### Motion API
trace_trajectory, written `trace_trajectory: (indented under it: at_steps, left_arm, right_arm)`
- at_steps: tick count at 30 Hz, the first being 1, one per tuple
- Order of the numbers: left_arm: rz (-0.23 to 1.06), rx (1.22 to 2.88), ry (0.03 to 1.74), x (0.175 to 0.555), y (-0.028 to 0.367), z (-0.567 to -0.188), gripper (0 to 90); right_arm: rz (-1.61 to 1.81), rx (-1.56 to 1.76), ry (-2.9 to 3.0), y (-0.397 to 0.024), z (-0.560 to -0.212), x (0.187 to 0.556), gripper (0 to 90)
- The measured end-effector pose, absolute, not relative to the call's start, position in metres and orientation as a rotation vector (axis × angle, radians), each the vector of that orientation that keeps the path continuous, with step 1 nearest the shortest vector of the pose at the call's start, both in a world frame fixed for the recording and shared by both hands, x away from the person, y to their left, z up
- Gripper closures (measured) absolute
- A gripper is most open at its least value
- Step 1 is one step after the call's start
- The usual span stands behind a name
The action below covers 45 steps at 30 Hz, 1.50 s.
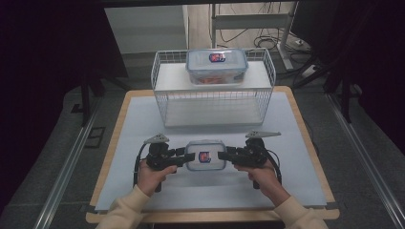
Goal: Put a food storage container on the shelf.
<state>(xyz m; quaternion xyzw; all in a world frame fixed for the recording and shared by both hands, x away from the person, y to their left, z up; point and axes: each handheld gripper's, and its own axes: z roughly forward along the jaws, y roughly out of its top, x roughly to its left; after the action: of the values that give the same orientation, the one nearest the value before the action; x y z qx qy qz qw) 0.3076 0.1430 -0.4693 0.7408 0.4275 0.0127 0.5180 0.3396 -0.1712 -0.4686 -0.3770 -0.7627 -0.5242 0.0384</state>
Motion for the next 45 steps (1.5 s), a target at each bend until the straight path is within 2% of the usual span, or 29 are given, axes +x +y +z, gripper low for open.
trace_trajectory:
  at_steps: [12, 15, 27, 45]
  left_arm:
    - [0.124, 1.774, 0.955, 0.330, 0.138, -0.409, 50.3]
    - [0.157, 1.765, 0.930, 0.338, 0.138, -0.385, 50.3]
    - [0.262, 1.747, 0.878, 0.366, 0.136, -0.317, 50.5]
    - [0.288, 1.729, 0.857, 0.424, 0.137, -0.259, 51.0]
  right_arm:
    - [-1.723, -1.118, -2.379, -0.176, -0.413, 0.359, 52.6]
    - [-1.761, -1.098, -2.397, -0.176, -0.387, 0.368, 52.5]
    - [-1.840, -1.025, -2.419, -0.177, -0.321, 0.402, 52.4]
    - [-1.860, -1.016, -2.399, -0.177, -0.263, 0.462, 52.0]
